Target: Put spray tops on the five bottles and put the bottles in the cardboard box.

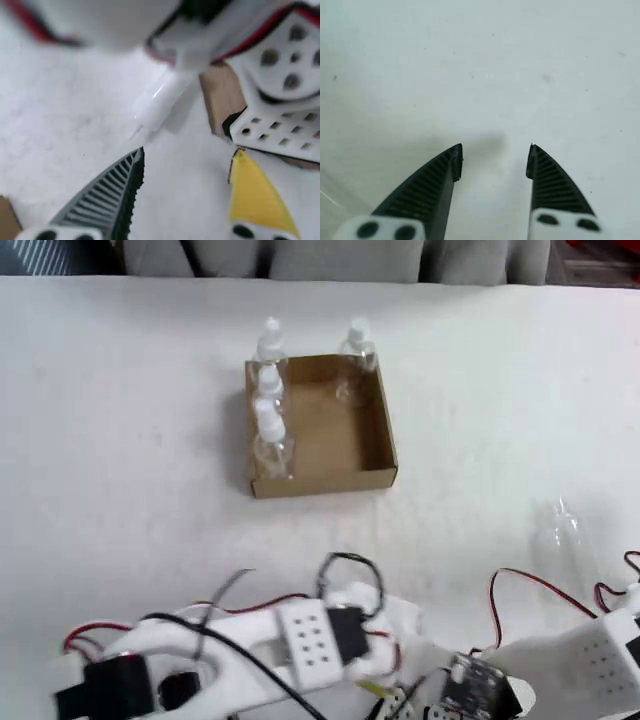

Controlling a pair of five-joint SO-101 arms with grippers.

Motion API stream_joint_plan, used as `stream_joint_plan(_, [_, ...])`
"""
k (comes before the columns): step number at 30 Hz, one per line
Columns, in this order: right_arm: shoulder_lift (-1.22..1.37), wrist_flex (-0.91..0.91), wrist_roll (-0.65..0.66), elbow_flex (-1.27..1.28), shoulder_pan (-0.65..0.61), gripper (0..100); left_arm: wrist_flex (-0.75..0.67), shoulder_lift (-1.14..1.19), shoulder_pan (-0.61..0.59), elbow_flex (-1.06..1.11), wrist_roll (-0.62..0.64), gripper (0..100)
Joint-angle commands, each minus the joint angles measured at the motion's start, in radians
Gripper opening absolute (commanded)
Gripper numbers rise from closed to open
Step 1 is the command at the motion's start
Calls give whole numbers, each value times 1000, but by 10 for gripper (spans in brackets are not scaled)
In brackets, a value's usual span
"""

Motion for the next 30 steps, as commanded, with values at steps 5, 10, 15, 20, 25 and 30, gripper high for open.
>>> stream_joint_plan(5, [28, 35, -5, -109, 28, 173, -26, 277, 15, -310, -26, 276])
stream_joint_plan(10, [41, 35, 43, -112, 36, 173, -26, 406, 2, -391, -25, 275])
stream_joint_plan(15, [42, 38, 83, -109, 44, 173, -166, 467, -84, -399, 25, 221])
stream_joint_plan(20, [42, 33, 84, -112, 58, 173, -206, 466, -81, -368, 32, 110])
stream_joint_plan(25, [42, 33, 86, -112, 59, 173, -155, 344, -33, -308, 40, 126])
stream_joint_plan(30, [42, 35, 86, -112, 59, 173, -160, 99, -31, -161, 43, 184])
